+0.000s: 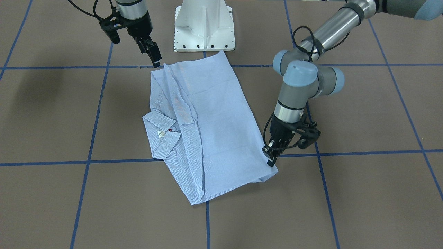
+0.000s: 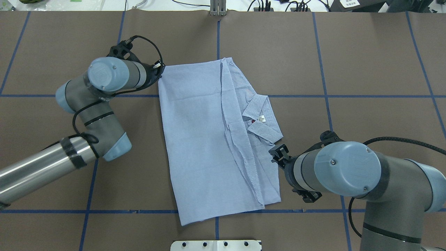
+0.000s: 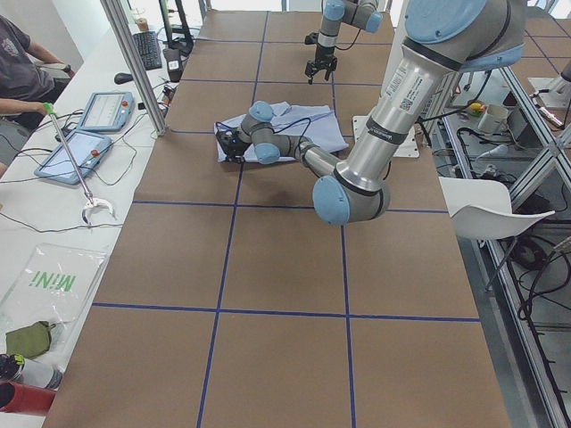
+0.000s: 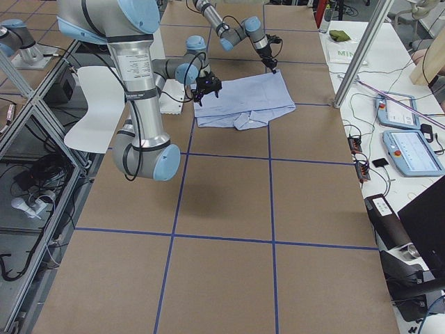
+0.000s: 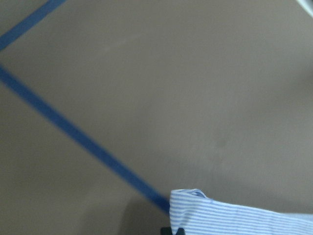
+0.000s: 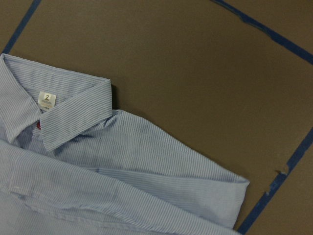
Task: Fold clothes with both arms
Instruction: 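Turn the shirt a quarter turn with both grippers so the collar faces sideways, then release the shirt and raise the left gripper while the right gripper moves over it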
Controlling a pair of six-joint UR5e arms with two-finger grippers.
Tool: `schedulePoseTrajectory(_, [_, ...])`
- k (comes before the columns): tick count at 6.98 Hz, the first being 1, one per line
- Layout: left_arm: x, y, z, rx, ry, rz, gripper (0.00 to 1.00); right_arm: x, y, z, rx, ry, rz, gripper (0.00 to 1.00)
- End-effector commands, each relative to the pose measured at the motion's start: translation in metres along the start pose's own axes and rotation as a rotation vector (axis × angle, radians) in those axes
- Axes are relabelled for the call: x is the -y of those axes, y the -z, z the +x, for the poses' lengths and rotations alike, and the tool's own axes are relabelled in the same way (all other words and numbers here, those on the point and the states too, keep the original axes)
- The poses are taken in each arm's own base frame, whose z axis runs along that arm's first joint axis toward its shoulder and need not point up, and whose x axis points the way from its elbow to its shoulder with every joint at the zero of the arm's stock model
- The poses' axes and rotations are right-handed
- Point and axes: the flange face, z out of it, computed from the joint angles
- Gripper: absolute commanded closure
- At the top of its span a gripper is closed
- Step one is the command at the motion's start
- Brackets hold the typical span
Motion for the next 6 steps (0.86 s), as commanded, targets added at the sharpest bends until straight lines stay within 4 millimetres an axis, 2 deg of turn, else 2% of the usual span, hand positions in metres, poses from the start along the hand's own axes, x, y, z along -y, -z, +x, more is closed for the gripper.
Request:
schedulePoseTrajectory(1, [0.043,-0.031,0.028,-0.028,-0.030,0.046,1.00,-0.004,0.000,-0.014,0.032,-0.003,0.011,0.00])
schedulePoseTrajectory(2, [0.045,-0.028,0.031,-0.037,-0.046,0.046,0.55,-0.018,-0.013,-0.038,0.067,-0.002,0.042,0.00])
schedulePoseTrajectory(3, [0.053,0.001,0.036,-0.093,-0.046,0.038,0.50,-0.044,-0.025,-0.064,0.087,0.005,0.060,0.00])
schedulePoseTrajectory(4, [0.058,0.034,0.001,-0.106,-0.051,-0.030,0.50,-0.047,-0.034,-0.066,0.071,0.086,0.073,0.00])
schedulePoseTrajectory(5, [0.082,0.074,-0.015,-0.146,-0.054,-0.046,0.50,-0.058,-0.044,-0.061,0.045,0.300,0.074,0.00])
schedulePoseTrajectory(6, [0.087,0.108,-0.042,-0.168,-0.081,-0.043,0.50,-0.066,-0.057,-0.054,0.010,0.470,0.078,0.00])
